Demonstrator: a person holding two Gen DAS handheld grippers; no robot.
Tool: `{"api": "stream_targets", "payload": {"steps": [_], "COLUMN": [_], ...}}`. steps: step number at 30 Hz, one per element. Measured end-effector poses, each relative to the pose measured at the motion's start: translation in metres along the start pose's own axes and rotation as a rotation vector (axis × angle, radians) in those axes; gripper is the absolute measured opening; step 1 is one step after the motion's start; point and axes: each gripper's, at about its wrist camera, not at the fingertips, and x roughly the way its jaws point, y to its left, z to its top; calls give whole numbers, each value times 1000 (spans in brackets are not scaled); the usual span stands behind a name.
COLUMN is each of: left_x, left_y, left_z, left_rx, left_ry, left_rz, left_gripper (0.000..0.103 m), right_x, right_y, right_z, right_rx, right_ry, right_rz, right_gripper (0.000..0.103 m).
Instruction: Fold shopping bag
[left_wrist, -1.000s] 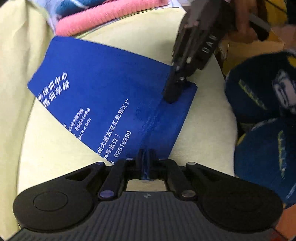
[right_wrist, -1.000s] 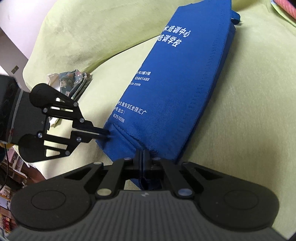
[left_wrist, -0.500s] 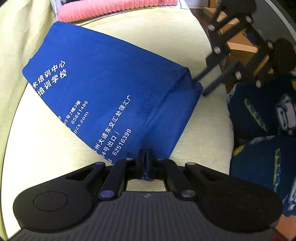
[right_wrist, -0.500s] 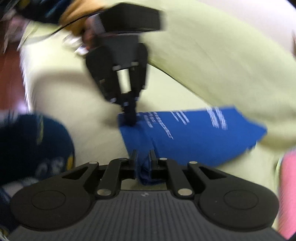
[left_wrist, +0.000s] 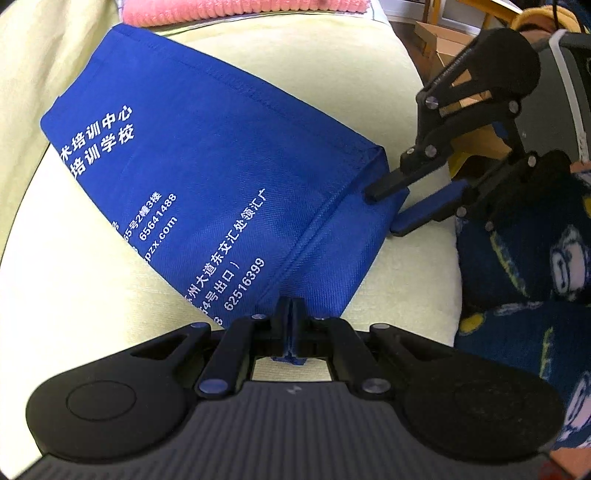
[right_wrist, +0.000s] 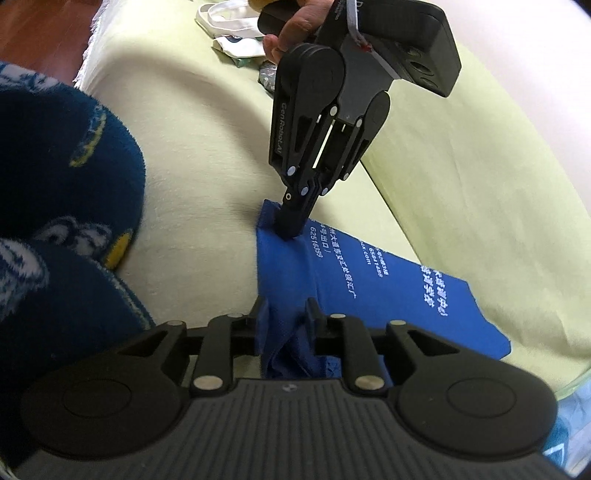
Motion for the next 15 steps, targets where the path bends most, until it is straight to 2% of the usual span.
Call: {"api": "stream_targets", "payload": {"steps": [5,15], "left_x": [2,7], "left_y": [1,3], "left_z": [7,17], "left_rx": [-16,-64], "left_ry": [11,12], "left_rz": [-5,-24], "left_gripper": [0,0], "right_x": [-2,-6], "right_y": [-2,5], "right_z": [1,3], "right_rx": [33,0], "right_ry": [14,25], "right_rz": [24,11], "right_gripper": [17,20]}}
